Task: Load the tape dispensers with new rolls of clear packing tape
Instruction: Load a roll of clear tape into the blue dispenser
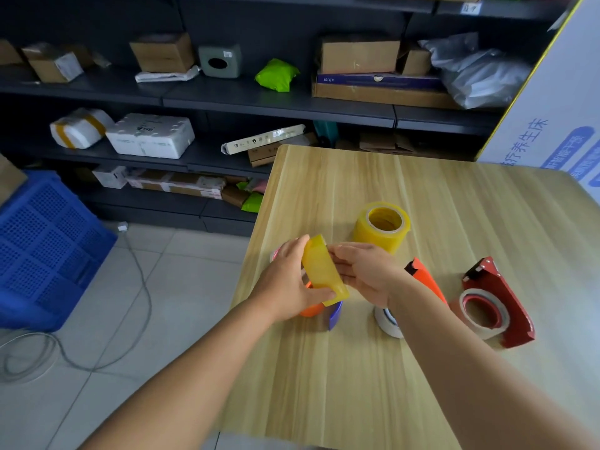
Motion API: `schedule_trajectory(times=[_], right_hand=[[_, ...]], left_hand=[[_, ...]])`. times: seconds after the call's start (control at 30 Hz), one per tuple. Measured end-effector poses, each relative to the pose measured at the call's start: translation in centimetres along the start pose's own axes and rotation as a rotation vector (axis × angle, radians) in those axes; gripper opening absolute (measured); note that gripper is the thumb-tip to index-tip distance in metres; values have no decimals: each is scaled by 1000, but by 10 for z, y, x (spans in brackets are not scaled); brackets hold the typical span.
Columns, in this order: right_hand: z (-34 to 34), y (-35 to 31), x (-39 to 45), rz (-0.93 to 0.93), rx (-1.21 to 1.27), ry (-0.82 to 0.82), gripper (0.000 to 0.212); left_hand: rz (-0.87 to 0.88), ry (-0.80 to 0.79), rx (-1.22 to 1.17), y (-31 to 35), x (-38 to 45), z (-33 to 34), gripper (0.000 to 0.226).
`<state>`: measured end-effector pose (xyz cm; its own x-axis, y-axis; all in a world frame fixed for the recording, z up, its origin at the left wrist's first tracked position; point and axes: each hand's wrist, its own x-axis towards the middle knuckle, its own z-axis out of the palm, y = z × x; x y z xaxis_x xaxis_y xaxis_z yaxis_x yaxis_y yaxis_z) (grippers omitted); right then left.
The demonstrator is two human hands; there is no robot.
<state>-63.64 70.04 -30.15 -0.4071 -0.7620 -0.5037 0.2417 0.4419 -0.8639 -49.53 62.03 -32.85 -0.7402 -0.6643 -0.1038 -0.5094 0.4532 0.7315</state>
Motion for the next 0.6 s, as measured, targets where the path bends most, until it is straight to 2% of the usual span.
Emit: schedule_trajectory(times=[0.17, 0.4, 0.53, 0.6], right_hand=[[7, 10, -6, -31, -106, -159, 50], [20, 23, -8, -97, -143, -70, 45], [24, 25, -9, -109, -183, -6, 33], [22, 27, -10, -96, -204, -10, 39]], left_hand=[[-61, 36, -233, -6, -9, -9, 91], [6, 63, -136, -12, -17, -12, 72], [55, 89, -143, -11, -17, -12, 63], [62, 89, -167, -13, -18, -10, 56]])
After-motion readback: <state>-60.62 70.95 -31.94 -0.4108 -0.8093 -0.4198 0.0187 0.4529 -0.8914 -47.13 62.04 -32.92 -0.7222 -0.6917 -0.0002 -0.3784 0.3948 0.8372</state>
